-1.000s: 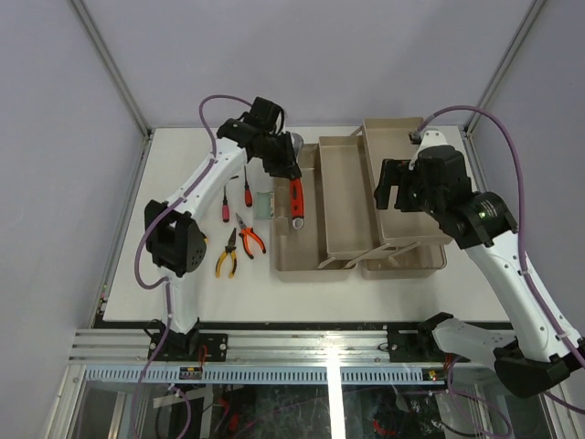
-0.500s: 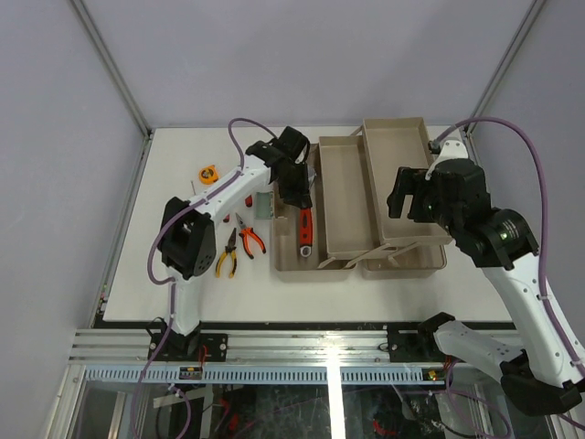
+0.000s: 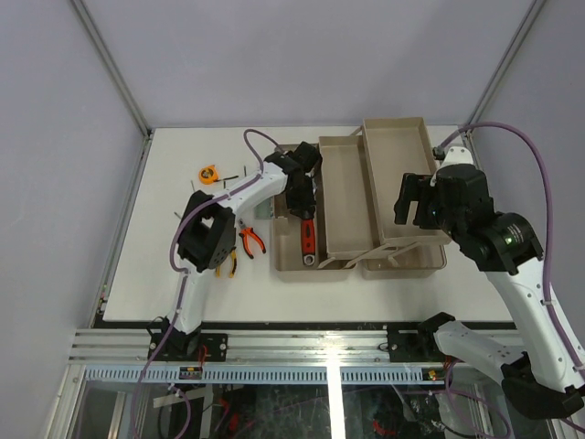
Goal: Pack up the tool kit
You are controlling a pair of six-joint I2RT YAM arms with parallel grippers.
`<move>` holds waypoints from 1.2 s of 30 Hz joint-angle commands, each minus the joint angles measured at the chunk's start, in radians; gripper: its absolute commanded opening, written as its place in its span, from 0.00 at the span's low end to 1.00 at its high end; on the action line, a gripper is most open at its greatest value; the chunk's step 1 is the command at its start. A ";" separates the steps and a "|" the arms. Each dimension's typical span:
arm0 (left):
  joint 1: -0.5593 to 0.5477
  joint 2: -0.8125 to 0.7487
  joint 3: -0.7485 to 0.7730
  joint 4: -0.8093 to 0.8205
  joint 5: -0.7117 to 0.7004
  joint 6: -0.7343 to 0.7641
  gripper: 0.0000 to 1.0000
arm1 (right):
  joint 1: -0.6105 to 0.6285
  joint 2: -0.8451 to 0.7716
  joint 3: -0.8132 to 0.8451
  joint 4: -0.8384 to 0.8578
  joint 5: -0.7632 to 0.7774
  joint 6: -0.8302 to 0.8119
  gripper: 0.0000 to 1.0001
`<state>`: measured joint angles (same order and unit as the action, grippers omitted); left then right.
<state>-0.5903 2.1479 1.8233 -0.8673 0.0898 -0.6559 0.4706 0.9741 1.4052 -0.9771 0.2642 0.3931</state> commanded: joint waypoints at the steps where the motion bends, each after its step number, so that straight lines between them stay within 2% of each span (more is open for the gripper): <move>1: -0.009 -0.012 0.056 0.065 -0.033 -0.046 0.00 | -0.001 -0.026 0.048 -0.040 0.066 0.010 0.90; 17: -0.029 0.079 0.014 0.057 -0.051 -0.029 0.02 | -0.001 0.001 0.133 -0.115 0.091 0.007 0.90; 19: -0.032 0.091 0.016 0.060 -0.054 -0.020 0.09 | 0.000 -0.007 0.138 -0.124 0.100 0.009 0.90; 25: -0.038 0.117 0.032 0.066 -0.069 -0.002 0.40 | -0.001 -0.014 0.140 -0.137 0.110 0.010 0.90; 30: -0.041 0.110 0.068 0.073 -0.088 0.013 0.47 | -0.001 -0.011 0.139 -0.136 0.108 0.009 0.90; 33: -0.042 0.081 0.090 0.072 -0.101 0.025 0.57 | -0.001 -0.008 0.136 -0.128 0.098 0.009 0.90; 36: -0.041 0.037 0.093 0.066 -0.133 0.027 0.60 | -0.001 -0.006 0.131 -0.112 0.089 0.008 0.90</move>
<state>-0.6235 2.2631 1.8736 -0.8337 0.0162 -0.6498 0.4702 0.9684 1.5082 -1.1164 0.3431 0.3935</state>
